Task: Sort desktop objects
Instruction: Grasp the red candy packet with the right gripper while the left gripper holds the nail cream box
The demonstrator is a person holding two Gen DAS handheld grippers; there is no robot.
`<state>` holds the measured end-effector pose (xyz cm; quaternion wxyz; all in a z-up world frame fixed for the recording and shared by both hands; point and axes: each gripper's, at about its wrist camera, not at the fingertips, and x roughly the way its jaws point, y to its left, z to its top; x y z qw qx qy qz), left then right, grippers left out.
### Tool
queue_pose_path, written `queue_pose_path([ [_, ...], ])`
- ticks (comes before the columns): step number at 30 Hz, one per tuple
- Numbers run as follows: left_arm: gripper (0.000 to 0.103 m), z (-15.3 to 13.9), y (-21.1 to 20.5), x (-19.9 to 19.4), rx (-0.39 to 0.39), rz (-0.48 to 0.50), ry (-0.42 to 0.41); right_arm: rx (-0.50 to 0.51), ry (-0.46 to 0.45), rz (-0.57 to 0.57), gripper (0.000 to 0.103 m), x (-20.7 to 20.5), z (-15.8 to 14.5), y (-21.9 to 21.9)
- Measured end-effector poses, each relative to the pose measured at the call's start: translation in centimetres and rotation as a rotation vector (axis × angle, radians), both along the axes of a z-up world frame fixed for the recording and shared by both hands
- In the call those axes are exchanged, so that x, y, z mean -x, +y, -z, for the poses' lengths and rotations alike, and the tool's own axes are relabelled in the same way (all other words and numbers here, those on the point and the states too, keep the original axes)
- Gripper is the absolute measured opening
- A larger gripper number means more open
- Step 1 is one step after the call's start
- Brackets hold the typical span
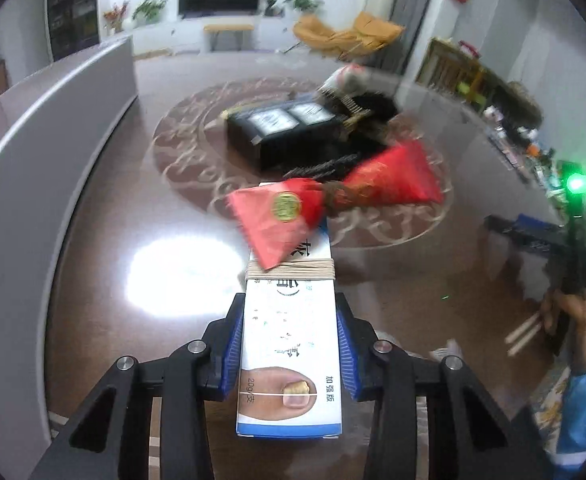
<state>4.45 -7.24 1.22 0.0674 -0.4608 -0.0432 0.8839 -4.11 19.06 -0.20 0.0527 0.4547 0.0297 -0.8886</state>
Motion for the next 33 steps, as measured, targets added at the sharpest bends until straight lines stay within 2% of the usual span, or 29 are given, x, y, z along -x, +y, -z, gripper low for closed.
queue_pose_path([
  [3, 0.041, -0.8, 2.9, 0.5, 0.081, 0.1, 0.021, 0.0, 0.0, 0.0, 0.103, 0.0, 0.0, 0.0],
  [8, 0.041, -0.7, 6.5, 1.0, 0.092, 0.227, 0.015, 0.0, 0.0, 0.012, 0.103, 0.0, 0.0, 0.3],
  [10, 0.041, -0.4, 7.6, 0.4, 0.119, 0.265, 0.017, -0.001, 0.0, 0.014, 0.103, 0.0, 0.0, 0.3],
  [13, 0.04, 0.0, 8.0, -0.4, 0.13, 0.277, 0.011, -0.001, 0.0, 0.014, 0.103, 0.0, 0.0, 0.4],
  [22, 0.041, 0.8, 7.3, -1.3, 0.065, 0.253, -0.018, -0.001, 0.0, 0.013, 0.103, 0.0, 0.0, 0.4],
  [24, 0.047, 1.1, 7.6, -1.3, 0.055, 0.256, -0.036, -0.001, 0.0, 0.013, 0.103, 0.0, 0.0, 0.3],
  [25, 0.055, 1.1, 7.6, -1.4, 0.056, 0.261, -0.036, -0.001, 0.0, 0.013, 0.103, 0.0, 0.0, 0.3],
  [28, 0.069, 0.9, 8.0, -1.7, 0.095, 0.273, -0.016, -0.001, 0.0, 0.013, 0.103, 0.0, 0.0, 0.4],
  [33, 0.075, 1.2, 8.8, -1.0, 0.171, 0.26, -0.021, -0.002, 0.0, 0.013, 0.103, 0.0, 0.0, 0.4],
])
